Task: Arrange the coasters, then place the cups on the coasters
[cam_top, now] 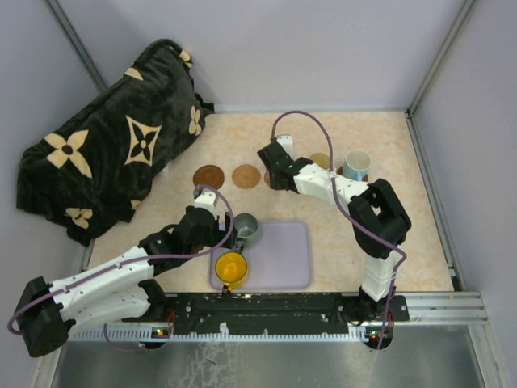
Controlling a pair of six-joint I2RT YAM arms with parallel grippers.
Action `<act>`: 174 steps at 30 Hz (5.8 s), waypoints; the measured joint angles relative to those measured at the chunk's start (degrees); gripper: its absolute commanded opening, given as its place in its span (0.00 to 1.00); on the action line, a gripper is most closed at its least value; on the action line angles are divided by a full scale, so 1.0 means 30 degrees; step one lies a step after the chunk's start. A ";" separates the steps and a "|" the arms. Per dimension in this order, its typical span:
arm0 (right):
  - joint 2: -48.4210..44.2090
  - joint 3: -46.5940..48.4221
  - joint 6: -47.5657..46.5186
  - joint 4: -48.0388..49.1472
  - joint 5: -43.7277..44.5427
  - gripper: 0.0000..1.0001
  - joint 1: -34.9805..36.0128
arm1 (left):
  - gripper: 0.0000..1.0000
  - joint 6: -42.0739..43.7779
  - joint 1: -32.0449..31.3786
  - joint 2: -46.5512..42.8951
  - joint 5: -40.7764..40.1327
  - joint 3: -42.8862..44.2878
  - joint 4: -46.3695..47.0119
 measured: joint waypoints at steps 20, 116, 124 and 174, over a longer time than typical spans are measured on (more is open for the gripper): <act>0.0561 0.0240 0.0197 0.0182 0.0168 0.00 -0.0036 | 0.96 -0.0066 0.0000 0.0000 0.0000 -0.0270 0.0007; -1.1475 -0.5967 0.1610 0.0087 0.2834 0.50 0.1523 | 0.94 0.0444 -0.0007 0.0641 0.3803 -0.0131 0.0758; -1.2597 -0.6929 0.1887 -0.0415 0.2943 0.50 0.1617 | 0.90 0.0357 -0.0007 0.1508 0.4670 -0.0131 0.0874; -1.7150 -1.2262 0.4656 -0.1829 0.2433 0.48 0.3475 | 0.00 0.2310 -0.0124 0.4743 0.2805 0.3300 0.0444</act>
